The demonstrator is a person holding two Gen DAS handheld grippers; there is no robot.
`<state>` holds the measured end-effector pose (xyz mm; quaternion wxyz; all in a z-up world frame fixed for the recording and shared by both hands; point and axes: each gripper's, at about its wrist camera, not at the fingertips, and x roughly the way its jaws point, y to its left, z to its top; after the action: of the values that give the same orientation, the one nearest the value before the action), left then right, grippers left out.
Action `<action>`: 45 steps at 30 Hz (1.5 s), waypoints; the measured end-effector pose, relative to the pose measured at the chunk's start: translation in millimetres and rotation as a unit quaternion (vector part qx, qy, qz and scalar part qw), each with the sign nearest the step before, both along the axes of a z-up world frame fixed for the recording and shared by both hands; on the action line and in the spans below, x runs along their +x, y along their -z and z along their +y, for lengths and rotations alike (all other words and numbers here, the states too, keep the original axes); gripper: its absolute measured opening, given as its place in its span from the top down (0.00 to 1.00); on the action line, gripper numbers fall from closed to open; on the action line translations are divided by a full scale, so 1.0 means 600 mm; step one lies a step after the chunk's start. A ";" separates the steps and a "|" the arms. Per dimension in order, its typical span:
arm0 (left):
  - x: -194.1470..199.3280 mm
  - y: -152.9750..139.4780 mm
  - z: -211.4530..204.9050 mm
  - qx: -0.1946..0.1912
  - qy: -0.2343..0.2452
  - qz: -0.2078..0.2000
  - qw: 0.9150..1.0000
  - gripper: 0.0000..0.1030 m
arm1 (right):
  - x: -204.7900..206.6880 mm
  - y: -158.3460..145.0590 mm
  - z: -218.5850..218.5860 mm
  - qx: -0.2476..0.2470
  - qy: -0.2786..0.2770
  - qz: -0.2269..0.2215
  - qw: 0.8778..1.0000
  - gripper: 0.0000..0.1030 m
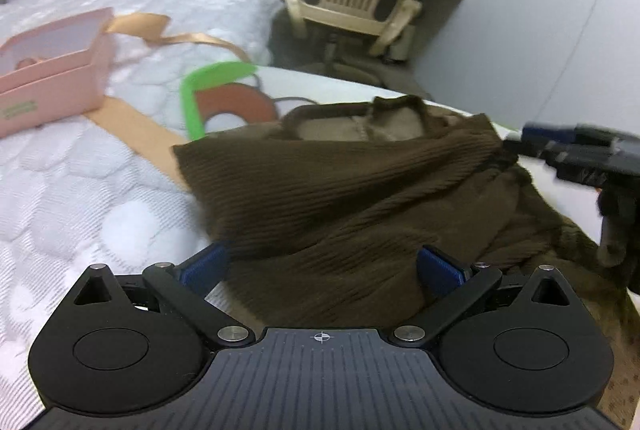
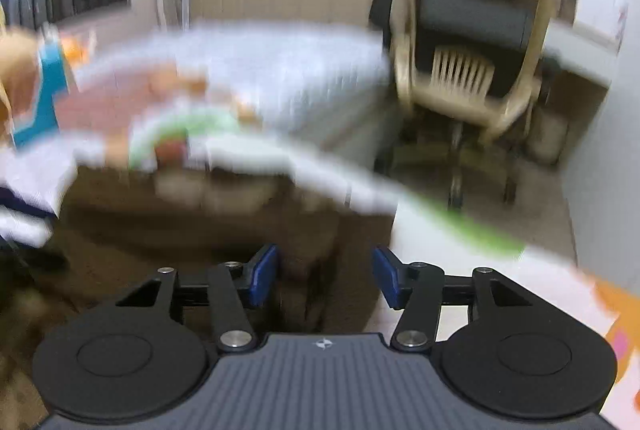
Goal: Fold clothes
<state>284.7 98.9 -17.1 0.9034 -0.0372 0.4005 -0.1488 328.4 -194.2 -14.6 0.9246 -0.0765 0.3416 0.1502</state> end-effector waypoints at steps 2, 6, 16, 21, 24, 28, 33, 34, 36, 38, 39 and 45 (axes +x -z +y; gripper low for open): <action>-0.030 -0.016 0.012 0.005 -0.006 -0.008 1.000 0.00 | -0.006 0.007 -0.001 -0.002 0.004 0.000 1.000 0.48; -0.156 -0.068 0.043 0.046 -0.002 -0.075 0.996 0.00 | -0.108 -0.057 -0.057 0.021 -0.026 -0.050 0.998 0.40; -0.455 -0.071 0.027 0.102 0.024 -0.133 0.986 0.00 | -0.464 -0.072 -0.143 -0.097 -0.077 -0.095 0.988 0.30; -0.510 -0.048 -0.039 0.176 0.094 -0.131 0.971 0.00 | -0.542 -0.028 -0.074 -0.055 -0.176 -0.045 0.982 0.30; -0.525 -0.036 -0.081 0.224 0.135 -0.144 0.954 0.00 | -0.543 -0.010 -0.010 -0.058 -0.231 -0.047 0.970 0.30; -0.511 -0.010 -0.109 0.232 0.142 -0.134 0.953 0.00 | -0.524 0.011 0.058 -0.107 -0.263 -0.059 0.957 0.87; -0.481 0.018 -0.108 0.259 0.101 -0.126 0.952 0.00 | -0.503 -0.086 0.061 -0.087 -0.215 -0.162 0.959 0.93; -0.472 0.018 -0.104 0.277 0.083 -0.136 0.948 0.00 | -0.502 -0.094 0.054 -0.082 -0.210 -0.167 0.960 0.93; -0.446 0.004 -0.081 0.294 0.021 -0.163 0.942 0.00 | -0.500 -0.108 0.041 -0.073 -0.202 -0.177 0.961 0.88; -0.419 -0.020 -0.048 0.283 -0.045 -0.182 0.941 0.00 | -0.507 -0.105 0.028 -0.074 -0.198 -0.174 0.962 0.68; -0.409 -0.032 -0.029 0.268 -0.072 -0.186 0.943 0.00 | -0.515 -0.094 0.022 -0.079 -0.198 -0.168 0.962 0.48; -0.391 -0.061 0.028 0.230 -0.128 -0.178 0.948 0.00 | -0.558 0.002 -0.008 -0.169 -0.177 -0.139 0.960 0.40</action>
<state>50.1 115.6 19.3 0.9553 0.1476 0.2488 0.0602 -6.3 -199.2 -15.6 0.8952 -0.3110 0.2110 0.2396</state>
